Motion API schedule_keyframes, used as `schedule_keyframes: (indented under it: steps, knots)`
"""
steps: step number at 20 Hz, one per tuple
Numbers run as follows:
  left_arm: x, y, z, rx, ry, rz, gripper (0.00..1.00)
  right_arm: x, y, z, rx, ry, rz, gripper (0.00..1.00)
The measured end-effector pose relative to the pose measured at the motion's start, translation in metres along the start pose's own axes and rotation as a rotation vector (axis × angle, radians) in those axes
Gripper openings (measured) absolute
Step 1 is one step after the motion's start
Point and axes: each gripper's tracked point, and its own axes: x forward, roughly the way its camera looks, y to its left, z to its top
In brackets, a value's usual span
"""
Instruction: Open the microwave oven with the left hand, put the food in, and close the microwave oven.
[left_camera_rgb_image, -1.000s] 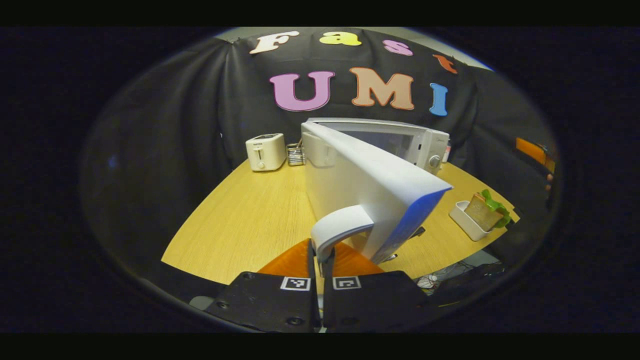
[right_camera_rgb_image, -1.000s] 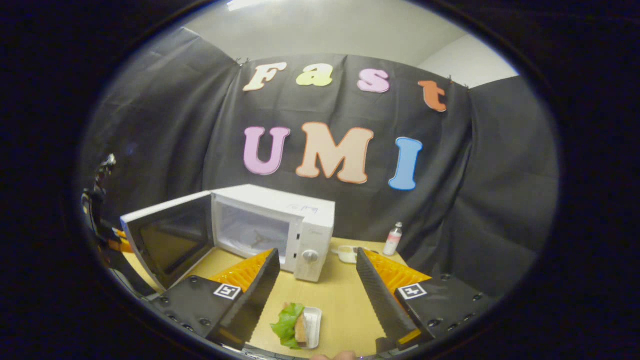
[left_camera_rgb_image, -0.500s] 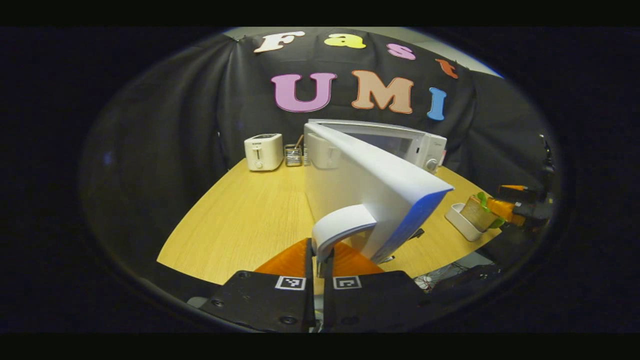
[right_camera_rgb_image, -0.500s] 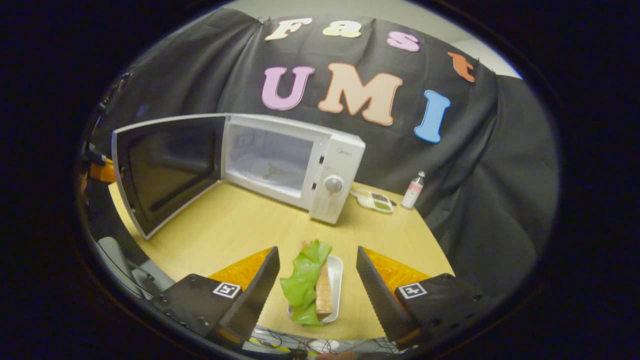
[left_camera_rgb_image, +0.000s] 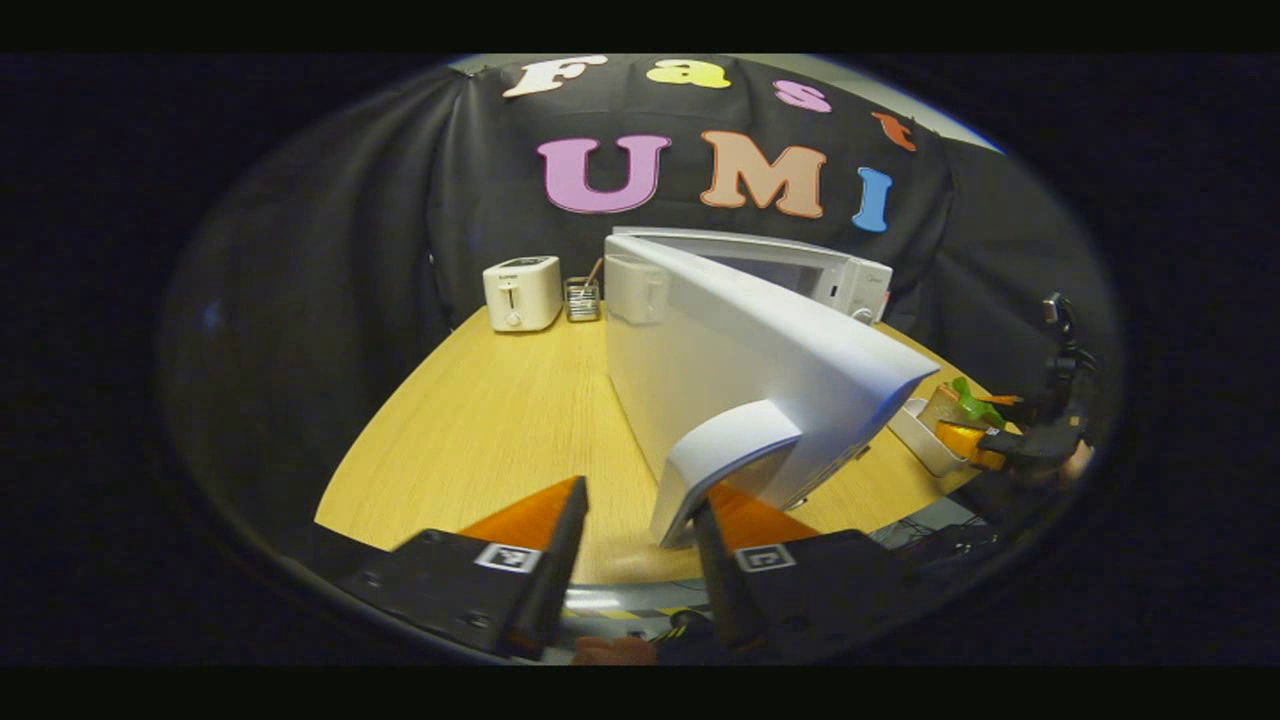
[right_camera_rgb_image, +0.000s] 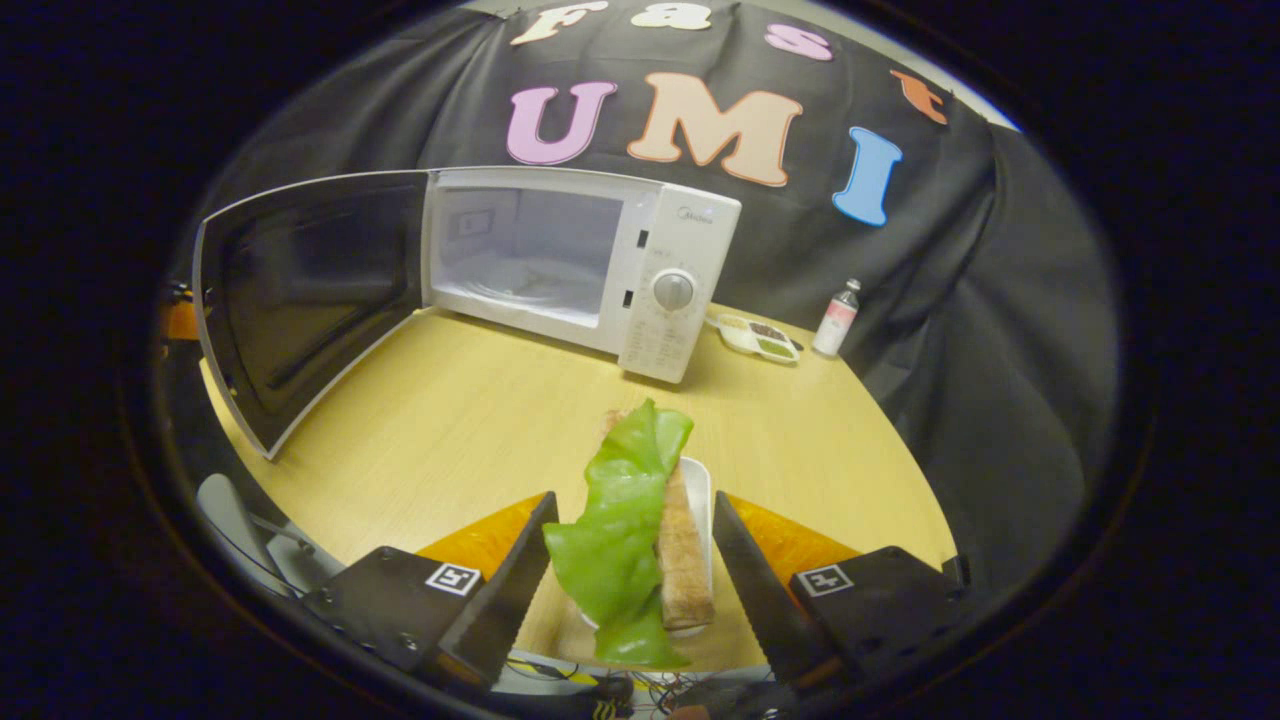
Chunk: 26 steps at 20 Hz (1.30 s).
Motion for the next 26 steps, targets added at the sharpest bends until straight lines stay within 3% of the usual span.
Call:
schedule_keyframes:
  steps: [1, 2, 5, 8, 13, 20, 26]
  knots:
    - [-0.001, -0.003, 0.002, 0.006, -0.009, -0.005, 0.81, 0.001, -0.001, -0.001, 0.004, 0.004, -0.006, 0.98]
    - [-0.005, -0.003, 0.0, 0.017, -0.009, -0.003, 0.86, 0.001, -0.001, -0.001, 0.005, 0.007, -0.005, 0.86]
    - [-0.022, 0.001, 0.001, 0.032, -0.022, 0.004, 0.86, 0.002, -0.002, -0.002, 0.003, 0.024, -0.006, 0.62]
    - [-0.048, 0.011, 0.01, -0.009, -0.055, 0.025, 0.86, 0.001, 0.002, -0.003, 0.027, 0.053, 0.011, 0.55]
    - [-0.083, 0.024, 0.038, -0.051, -0.148, 0.085, 0.78, -0.002, 0.001, 0.01, 0.025, 0.042, 0.031, 0.48]
    - [-0.098, 0.024, 0.053, -0.066, -0.209, 0.119, 0.82, -0.015, 0.008, 0.084, 0.053, -0.078, 0.073, 0.48]
    - [-0.1, 0.02, 0.061, -0.174, -0.239, 0.102, 0.82, 0.015, 0.064, 0.153, 0.248, -0.137, 0.2, 0.47]
